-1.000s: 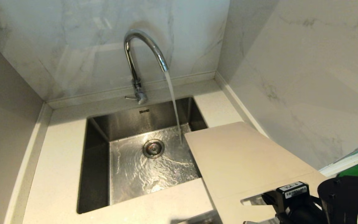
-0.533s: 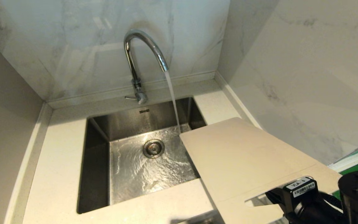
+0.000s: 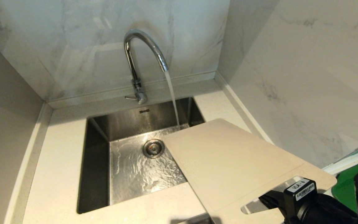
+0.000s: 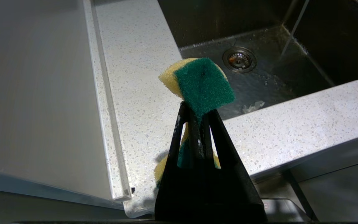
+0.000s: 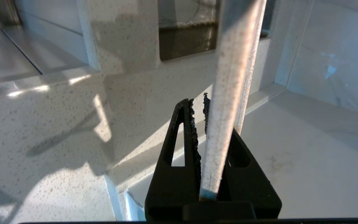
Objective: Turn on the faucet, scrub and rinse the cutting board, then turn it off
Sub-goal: Pick up the cutting board
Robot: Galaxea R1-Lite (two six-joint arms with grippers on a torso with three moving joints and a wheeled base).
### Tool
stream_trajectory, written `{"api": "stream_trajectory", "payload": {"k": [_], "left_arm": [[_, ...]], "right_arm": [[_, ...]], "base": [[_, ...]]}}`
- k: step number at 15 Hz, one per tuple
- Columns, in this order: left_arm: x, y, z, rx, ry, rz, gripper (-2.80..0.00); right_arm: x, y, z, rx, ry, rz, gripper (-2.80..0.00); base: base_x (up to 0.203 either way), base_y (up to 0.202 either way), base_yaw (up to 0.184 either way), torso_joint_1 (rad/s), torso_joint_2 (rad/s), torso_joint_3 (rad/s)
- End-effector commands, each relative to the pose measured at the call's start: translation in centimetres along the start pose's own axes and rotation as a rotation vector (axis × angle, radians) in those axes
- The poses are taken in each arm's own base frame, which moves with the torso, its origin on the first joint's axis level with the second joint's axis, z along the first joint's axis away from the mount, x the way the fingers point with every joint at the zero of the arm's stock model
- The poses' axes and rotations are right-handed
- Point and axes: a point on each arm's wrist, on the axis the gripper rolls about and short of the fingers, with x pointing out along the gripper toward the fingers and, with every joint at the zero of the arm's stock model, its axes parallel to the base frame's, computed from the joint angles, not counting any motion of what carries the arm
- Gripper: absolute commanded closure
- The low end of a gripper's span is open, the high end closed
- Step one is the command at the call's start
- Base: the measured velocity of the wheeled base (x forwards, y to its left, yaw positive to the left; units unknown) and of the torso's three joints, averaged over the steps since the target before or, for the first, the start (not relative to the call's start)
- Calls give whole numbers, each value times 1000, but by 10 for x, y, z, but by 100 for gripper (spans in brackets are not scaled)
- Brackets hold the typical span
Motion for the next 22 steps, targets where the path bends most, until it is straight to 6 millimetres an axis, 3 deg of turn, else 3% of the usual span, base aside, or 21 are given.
{"api": "stream_trajectory", "payload": {"k": [1, 6, 12, 22], "left_arm": [[0, 0, 0, 0, 0, 1, 0], [0, 0, 0, 0, 1, 2, 0], [0, 0, 0, 0, 0, 1, 0], [0, 0, 0, 0, 0, 1, 0]], "right_arm": [[0, 0, 1, -8, -57, 2, 0], [1, 2, 4, -14, -185, 55, 0], [14, -18, 12, -12, -268, 51, 0], [38, -46, 48, -30, -408, 62, 0]], "base": [[0, 0, 0, 0, 0, 0], [0, 0, 0, 0, 0, 0], [0, 0, 0, 0, 0, 0], [0, 0, 0, 0, 0, 0]]}}
